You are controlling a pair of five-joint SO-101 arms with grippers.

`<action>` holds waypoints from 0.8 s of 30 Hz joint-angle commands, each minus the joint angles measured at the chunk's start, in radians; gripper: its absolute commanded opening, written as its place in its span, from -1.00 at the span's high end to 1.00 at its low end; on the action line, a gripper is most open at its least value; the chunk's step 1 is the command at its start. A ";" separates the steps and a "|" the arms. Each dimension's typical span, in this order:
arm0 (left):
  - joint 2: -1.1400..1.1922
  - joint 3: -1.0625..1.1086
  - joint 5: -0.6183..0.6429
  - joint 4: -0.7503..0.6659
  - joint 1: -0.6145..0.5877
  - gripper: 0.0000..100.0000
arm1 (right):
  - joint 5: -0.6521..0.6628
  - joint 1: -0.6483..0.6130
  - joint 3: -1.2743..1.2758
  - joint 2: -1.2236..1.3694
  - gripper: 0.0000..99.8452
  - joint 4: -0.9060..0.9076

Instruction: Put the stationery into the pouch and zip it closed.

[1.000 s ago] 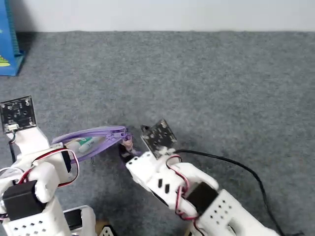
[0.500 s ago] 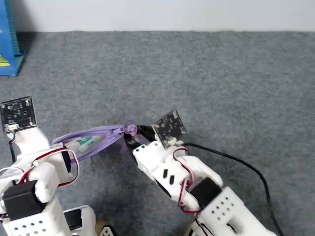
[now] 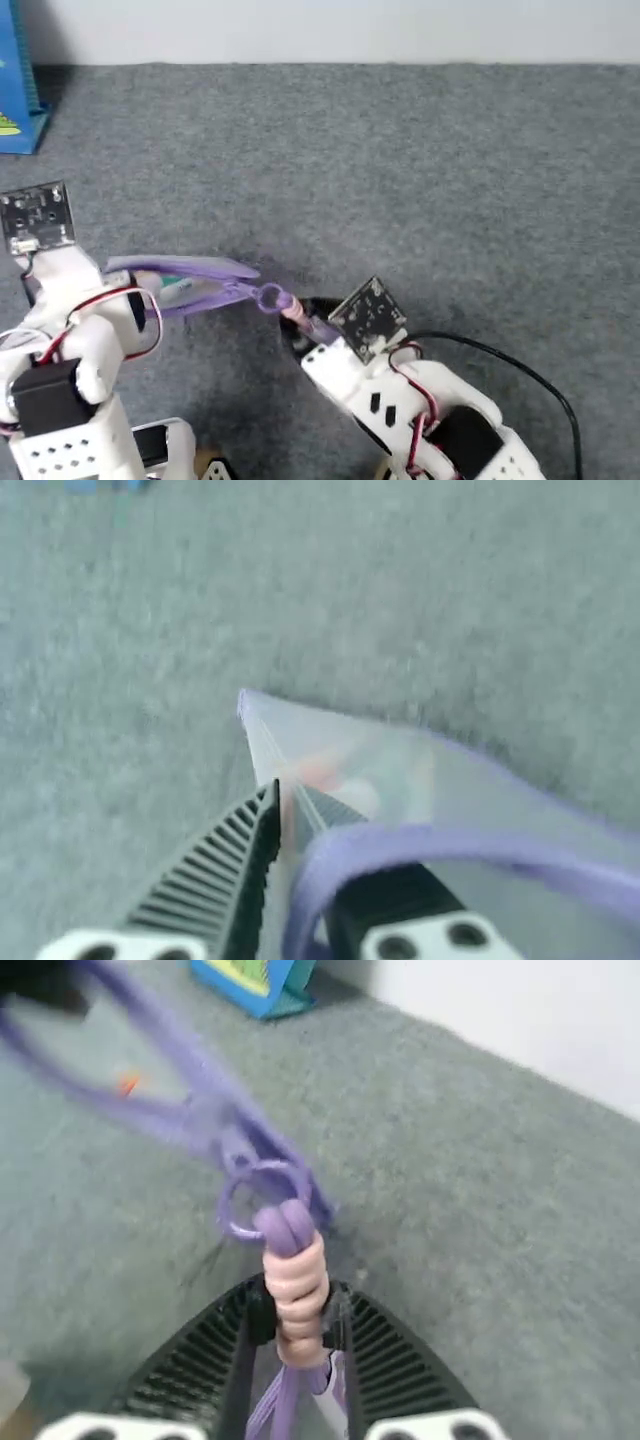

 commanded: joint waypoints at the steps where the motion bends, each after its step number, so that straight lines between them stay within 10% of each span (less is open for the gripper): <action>1: 0.005 -0.016 -0.020 -0.146 0.098 0.97 | 0.031 -0.035 -0.028 -0.038 0.98 0.088; 10: 0.005 0.160 -0.063 -0.454 0.496 0.68 | 0.021 -0.051 -0.141 -0.048 0.98 0.255; 24: -0.006 0.223 -0.063 -0.612 0.744 0.58 | 0.029 -0.045 -0.175 -0.269 0.98 0.460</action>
